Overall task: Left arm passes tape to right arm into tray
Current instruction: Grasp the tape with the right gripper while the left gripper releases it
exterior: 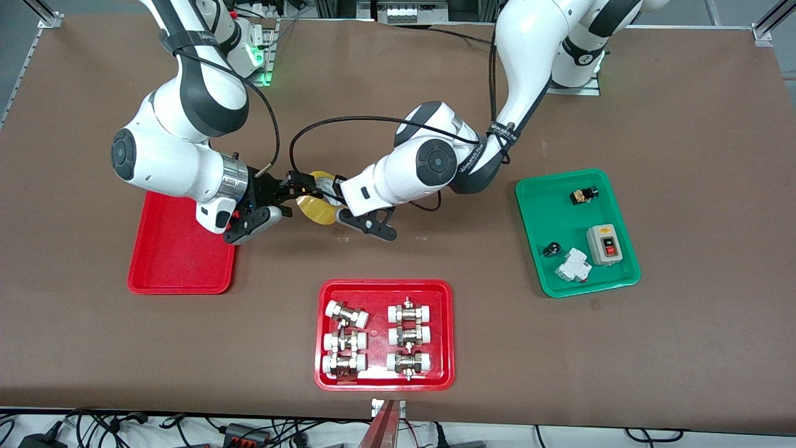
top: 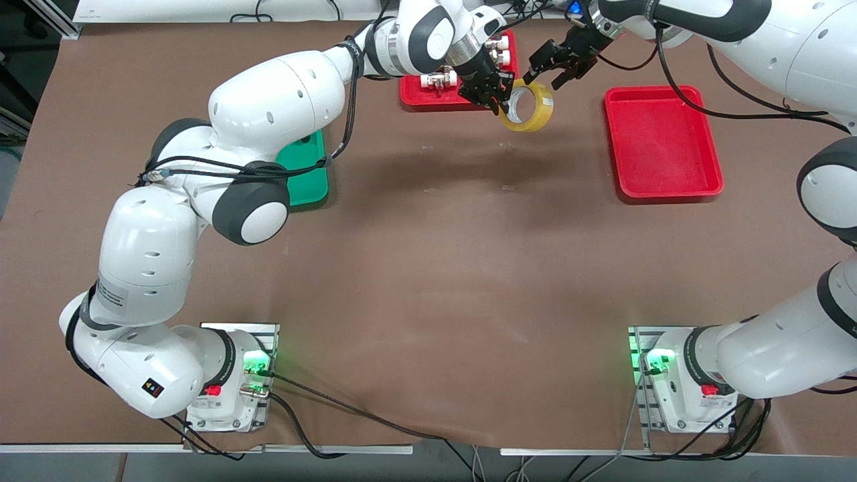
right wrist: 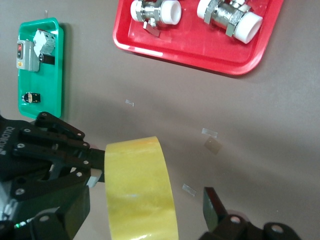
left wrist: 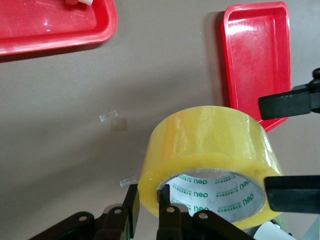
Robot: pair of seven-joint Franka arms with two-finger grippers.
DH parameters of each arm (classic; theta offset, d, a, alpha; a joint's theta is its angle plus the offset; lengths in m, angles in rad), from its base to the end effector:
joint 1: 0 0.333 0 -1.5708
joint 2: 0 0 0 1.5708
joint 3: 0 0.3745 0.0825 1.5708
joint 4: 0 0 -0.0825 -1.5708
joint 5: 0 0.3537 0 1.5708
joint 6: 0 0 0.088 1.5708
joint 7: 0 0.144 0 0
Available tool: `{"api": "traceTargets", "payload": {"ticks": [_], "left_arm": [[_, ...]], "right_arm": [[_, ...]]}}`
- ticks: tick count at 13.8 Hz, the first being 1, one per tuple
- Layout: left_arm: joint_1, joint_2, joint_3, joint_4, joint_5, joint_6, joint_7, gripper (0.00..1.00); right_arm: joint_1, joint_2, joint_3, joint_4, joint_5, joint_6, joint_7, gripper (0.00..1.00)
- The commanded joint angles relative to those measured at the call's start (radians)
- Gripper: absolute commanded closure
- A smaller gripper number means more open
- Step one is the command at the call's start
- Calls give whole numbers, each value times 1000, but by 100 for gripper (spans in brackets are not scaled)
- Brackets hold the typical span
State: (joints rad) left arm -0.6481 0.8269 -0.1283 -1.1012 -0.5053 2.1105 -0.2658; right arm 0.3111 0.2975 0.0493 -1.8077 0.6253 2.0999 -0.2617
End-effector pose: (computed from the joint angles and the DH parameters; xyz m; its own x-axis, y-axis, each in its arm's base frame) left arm 0.5758 -0.5674 0.3697 0.9686 -0.2451 -0.0428 -0.1835 -0.8199 0.5424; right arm 0.5740 0.2634 0.4271 0.9596 0.2778 0.0451 0.2598 -0.8127 -0.5216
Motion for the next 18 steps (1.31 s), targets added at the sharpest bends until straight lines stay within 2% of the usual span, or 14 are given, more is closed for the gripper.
{"api": "traceTargets", "payload": {"ticks": [1,3,6,7,8,9,11,12,13,14,15,18], "left_arm": [[-13,17,10,46,17,-7,-16,100],[-13,21,12,50,17,-7,-16,100],[-13,21,12,50,17,-7,-16,100],[-13,21,12,50,17,-7,-16,100],[-13,21,12,50,17,-7,-15,100],[-13,21,12,50,17,-7,-15,100],[-13,21,12,50,17,-7,-16,100],[-10,18,16,49,22,-9,-12,95],[-7,14,21,50,68,-10,-3,41],[-5,2,19,50,156,-12,22,2],[11,-9,16,53,195,-18,30,0],[140,-80,-16,44,203,-56,33,0]], "right_arm": [[26,-1,-8,-27,28,46,-27,0],[28,-1,-8,-27,28,42,-27,1],[29,-1,-8,-27,27,40,-28,70],[29,-3,-8,-25,27,34,-28,85],[29,-6,-8,-25,27,31,-28,94],[28,-9,-8,-24,27,29,-28,98],[28,-12,-8,-21,27,29,-28,100],[28,-12,-8,-19,27,29,-25,100],[28,-12,-8,-18,27,29,-22,100],[28,-12,-8,-18,25,29,-21,100],[28,-14,-8,-15,25,29,-19,100],[11,-17,-22,-8,25,28,-27,100]]}}
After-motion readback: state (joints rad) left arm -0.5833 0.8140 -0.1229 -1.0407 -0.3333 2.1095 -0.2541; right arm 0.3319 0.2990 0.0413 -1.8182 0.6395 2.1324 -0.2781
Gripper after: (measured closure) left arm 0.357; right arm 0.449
